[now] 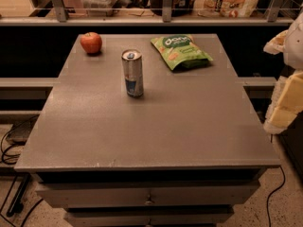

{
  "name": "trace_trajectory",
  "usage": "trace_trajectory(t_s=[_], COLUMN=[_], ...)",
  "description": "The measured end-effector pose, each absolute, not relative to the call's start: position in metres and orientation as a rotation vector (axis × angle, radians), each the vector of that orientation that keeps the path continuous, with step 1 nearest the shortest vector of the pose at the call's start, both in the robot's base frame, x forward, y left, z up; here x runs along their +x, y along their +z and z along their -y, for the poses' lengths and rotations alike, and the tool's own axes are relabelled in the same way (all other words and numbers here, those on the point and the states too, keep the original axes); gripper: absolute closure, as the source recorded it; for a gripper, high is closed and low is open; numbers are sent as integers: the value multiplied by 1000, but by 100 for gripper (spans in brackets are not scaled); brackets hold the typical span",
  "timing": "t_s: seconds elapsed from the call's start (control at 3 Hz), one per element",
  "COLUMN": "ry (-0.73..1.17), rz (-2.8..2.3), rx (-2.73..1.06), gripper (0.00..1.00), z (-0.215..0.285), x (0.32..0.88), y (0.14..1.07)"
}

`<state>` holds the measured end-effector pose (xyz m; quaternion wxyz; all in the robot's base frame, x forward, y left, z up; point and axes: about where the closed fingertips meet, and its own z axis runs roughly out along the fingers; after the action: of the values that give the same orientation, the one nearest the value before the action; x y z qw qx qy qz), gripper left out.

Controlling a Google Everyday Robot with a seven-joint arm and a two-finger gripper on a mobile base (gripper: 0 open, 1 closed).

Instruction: Pick redbull can

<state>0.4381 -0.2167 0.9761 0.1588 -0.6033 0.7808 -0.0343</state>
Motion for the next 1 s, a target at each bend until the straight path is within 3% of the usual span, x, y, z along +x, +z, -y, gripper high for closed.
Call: trace_trajectory(t_s=[0.67,1.0], ry=[4,200], rz=[-2125,-1972], rx=[-1707,-1671], gripper=[0,0], z=[200,161], x=[448,467], y=[976,965])
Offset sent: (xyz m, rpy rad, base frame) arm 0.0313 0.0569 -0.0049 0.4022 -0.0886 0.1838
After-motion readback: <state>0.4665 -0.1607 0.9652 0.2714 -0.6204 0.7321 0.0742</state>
